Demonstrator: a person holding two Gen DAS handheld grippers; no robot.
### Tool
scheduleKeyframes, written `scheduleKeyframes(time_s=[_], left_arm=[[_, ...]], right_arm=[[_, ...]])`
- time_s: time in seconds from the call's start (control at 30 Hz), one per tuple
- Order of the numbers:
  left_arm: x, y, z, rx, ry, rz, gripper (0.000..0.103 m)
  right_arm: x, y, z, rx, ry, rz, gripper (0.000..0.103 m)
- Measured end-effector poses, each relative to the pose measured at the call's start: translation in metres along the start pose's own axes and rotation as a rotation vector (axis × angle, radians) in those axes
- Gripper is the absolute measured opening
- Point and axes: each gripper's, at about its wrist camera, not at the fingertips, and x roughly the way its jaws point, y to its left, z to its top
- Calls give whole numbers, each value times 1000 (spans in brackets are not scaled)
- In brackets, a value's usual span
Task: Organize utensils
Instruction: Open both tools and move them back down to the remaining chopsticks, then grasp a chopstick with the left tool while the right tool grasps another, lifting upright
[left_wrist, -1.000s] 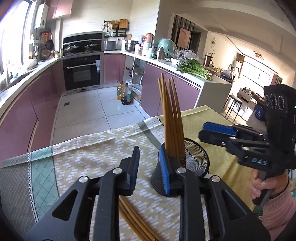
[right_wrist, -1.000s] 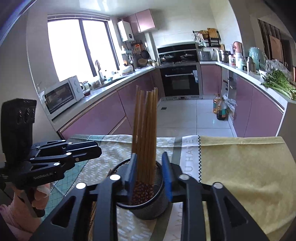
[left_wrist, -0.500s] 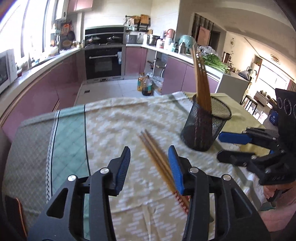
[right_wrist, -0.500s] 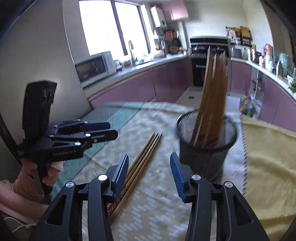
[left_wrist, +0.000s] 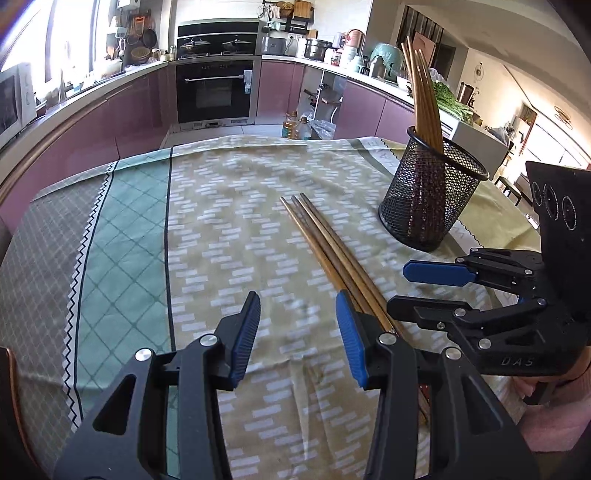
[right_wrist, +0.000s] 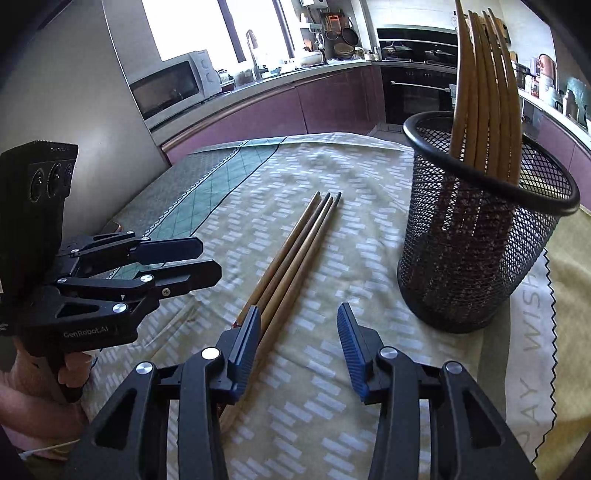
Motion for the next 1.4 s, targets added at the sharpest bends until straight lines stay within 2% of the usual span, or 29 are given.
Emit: scheduleKeyframes(time_s=[0.6, 0.9, 1.17, 1.4], left_arm=[[23, -17, 13, 35, 56, -16, 42], [38, -22, 19, 45, 79, -18, 40], [38, -17, 19, 53, 100, -21, 28], [43, -18, 23, 57, 112, -14, 26]], right_arm=[[3, -4, 1, 7, 22, -56, 35], [4, -7, 1, 9, 23, -50, 35], [6, -7, 2, 1, 25, -52, 35], [13, -2, 11, -21, 37, -73, 33]])
